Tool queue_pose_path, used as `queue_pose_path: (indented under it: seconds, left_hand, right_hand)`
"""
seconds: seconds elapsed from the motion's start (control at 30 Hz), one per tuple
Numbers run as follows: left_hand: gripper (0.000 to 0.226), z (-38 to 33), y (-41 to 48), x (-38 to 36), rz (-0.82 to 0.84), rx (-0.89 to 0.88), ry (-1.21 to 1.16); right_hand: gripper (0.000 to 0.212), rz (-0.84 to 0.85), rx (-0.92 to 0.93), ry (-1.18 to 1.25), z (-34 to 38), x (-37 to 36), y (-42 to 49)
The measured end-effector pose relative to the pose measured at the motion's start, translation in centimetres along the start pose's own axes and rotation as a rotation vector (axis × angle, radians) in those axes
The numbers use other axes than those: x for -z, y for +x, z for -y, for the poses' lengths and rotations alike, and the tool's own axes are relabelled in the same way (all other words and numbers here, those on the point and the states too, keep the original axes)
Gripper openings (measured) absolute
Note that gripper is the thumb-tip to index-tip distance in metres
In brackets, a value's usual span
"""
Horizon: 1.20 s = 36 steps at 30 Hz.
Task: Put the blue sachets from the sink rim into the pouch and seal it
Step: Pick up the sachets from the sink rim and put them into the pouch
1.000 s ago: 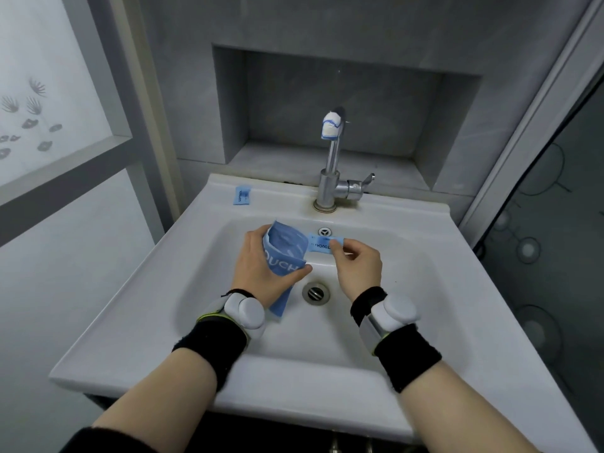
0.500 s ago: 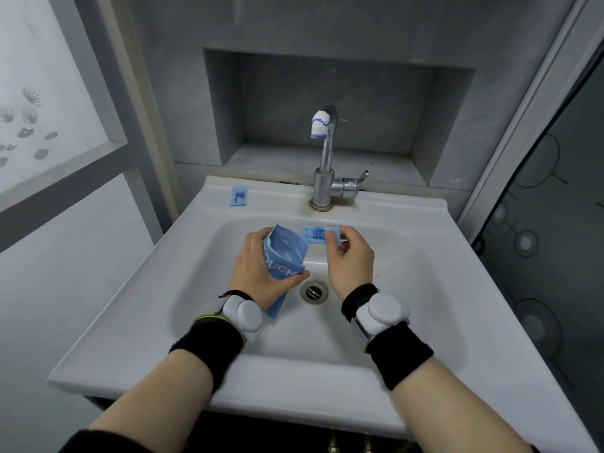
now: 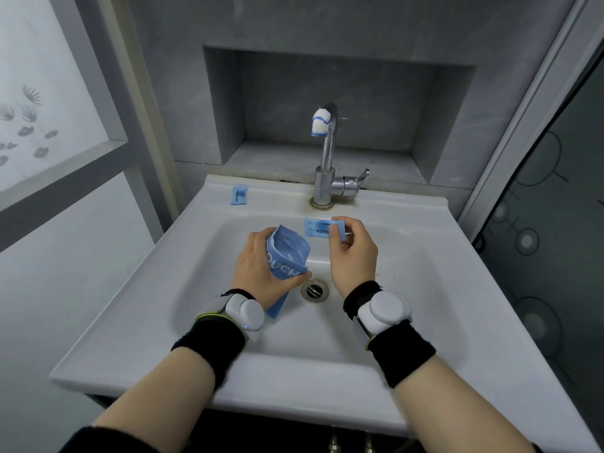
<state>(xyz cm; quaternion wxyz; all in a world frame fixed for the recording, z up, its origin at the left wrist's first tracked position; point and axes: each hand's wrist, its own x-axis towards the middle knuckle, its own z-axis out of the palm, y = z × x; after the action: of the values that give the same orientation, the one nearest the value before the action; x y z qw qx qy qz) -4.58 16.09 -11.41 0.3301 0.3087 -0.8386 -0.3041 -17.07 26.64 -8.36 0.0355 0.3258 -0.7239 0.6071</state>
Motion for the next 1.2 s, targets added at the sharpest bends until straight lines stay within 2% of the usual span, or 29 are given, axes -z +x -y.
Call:
queue_pose_path:
  seconds: [0.4,0.7,1.2]
  left_hand:
    - [0.101,-0.02,-0.12,0.03,0.005,-0.015,-0.002]
    - [0.100,-0.14,-0.19,0.08,-0.005,-0.039,-0.001]
    - [0.099,-0.25,-0.19,0.12,-0.026,-0.080,0.051]
  right_hand:
    - [0.008,0.011,0.020,0.035,0.21,0.11,-0.18]
    - [0.016,0.049,0.072,0.015,0.28,-0.14,-0.41]
    - [0.013,0.125,0.119,0.012,0.19,-0.14,-0.61]
